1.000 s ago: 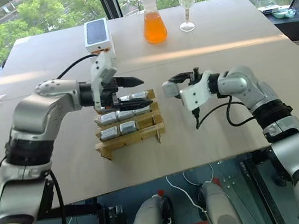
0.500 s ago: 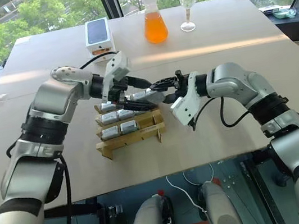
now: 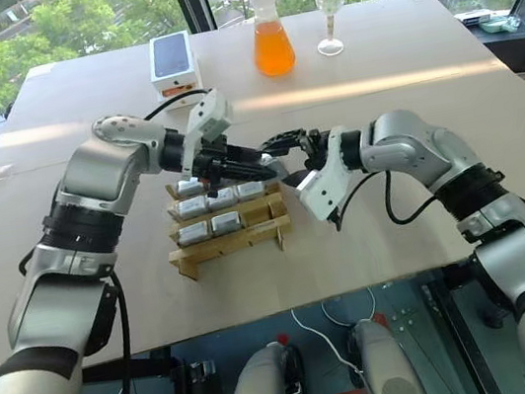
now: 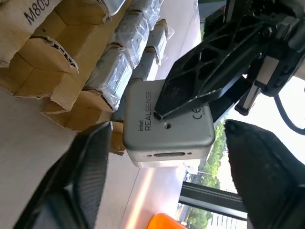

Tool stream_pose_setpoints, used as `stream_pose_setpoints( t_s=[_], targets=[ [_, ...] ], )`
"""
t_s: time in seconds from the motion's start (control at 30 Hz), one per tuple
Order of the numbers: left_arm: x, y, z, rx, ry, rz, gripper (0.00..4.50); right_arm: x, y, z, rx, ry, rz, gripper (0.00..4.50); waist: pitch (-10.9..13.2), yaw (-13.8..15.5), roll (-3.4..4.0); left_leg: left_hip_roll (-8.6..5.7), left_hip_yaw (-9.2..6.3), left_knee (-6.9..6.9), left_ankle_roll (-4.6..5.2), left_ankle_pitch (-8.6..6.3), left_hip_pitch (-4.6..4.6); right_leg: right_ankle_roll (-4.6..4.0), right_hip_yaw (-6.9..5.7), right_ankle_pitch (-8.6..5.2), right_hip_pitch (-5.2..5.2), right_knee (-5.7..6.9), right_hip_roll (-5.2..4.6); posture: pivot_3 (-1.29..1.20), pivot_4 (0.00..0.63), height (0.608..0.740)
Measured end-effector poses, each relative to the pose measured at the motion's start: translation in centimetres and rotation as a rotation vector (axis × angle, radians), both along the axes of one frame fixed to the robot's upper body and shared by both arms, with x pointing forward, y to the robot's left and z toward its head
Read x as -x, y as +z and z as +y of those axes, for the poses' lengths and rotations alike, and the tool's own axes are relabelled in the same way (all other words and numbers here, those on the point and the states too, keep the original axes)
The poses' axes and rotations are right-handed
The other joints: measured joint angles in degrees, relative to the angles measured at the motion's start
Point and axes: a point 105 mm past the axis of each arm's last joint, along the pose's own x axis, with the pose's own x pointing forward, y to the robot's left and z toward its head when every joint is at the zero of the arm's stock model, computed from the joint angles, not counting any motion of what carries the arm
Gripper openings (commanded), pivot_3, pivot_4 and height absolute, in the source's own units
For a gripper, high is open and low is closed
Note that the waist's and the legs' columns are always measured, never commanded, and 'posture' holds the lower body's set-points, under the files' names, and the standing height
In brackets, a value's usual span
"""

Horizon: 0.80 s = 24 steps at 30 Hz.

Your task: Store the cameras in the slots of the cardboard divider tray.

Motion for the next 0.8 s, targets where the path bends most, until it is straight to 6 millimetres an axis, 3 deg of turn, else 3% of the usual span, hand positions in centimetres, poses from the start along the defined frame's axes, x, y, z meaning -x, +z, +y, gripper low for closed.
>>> stream_pose_setpoints(
  t_s=[0.1,0.23,0.3,0.47,0.6,0.8],
  targets=[
    [0.0,0.0,0.0,-0.002,0.002,-0.003,0.75,0.7,-1.2,-0.3,-0.075,-0.020,0.153,4.50,0.00,0.12,0.00,0.00,-0.02,0.01,0.00,0.00,-0.03,0.00,-0.03,0.00,0.00,-0.01,-0.02,0.00,0.150,0.740],
    [0.1,-0.2,0.1,-0.005,0.002,0.001,0.75,1.2,-2.3,-2.5,-0.191,-0.091,0.390,4.50,0.00,0.33,0.00,-0.02,-0.09,0.09,0.02,-0.01,-0.07,0.00,-0.10,0.00,0.06,-0.03,-0.05,0.00,0.150,0.740],
    [0.9,-0.4,0.3,-0.018,-0.010,0.004,0.75,1.5,-4.6,-6.4,-0.285,-0.228,0.686,4.50,0.00,0.77,0.00,-0.03,-0.13,0.09,0.07,-0.04,-0.08,0.00,-0.16,0.00,0.09,-0.06,-0.08,0.00,0.150,0.740],
    [2.0,-1.5,1.0,-0.051,-0.008,0.032,0.75,4.9,-7.9,-10.3,-0.388,-0.291,1.136,4.50,0.01,0.82,0.00,0.00,-0.18,0.09,0.08,-0.05,-0.05,0.01,-0.16,-0.01,0.09,-0.04,-0.02,0.00,0.150,0.740],
    [2.5,-2.2,1.4,-0.078,-0.011,0.028,0.75,6.5,-7.1,-10.7,-0.548,-0.157,1.244,4.50,0.00,0.63,-0.01,0.02,-0.20,0.12,0.17,-0.09,0.09,0.22,-0.14,-0.12,0.15,0.05,0.14,0.00,0.150,0.740],
    [2.3,-3.2,2.1,-0.158,-0.002,-0.011,0.75,7.4,-6.9,-11.9,-0.592,-0.074,1.331,4.50,0.00,0.98,-0.01,0.01,-0.20,0.15,0.23,-0.13,0.13,0.22,-0.13,-0.12,0.16,0.12,0.17,0.00,0.150,0.740]
  ],
)
